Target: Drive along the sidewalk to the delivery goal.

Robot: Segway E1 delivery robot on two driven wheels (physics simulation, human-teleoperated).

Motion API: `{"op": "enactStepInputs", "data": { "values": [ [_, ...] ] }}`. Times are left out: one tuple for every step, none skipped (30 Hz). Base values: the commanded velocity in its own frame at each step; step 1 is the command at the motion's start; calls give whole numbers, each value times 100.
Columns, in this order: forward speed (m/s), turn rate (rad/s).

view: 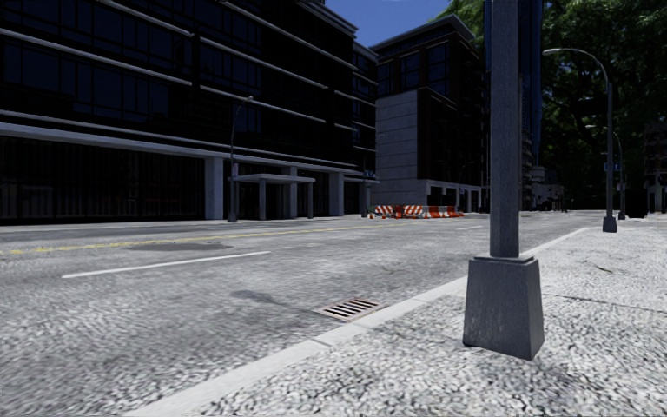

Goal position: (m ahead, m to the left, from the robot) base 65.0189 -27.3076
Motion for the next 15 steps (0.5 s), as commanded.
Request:
{"op": "enactStepInputs", "data": {
  "values": [
    [0, -57],
    [0, -57],
    [0, -57],
    [0, -57],
    [0, -57],
    [0, -57],
    [0, -57],
    [0, -57],
    [0, -57],
    [0, -57],
    [0, -57],
    [0, -57],
    [0, -57],
    [0, -57],
    [0, -57]
  ]
}}
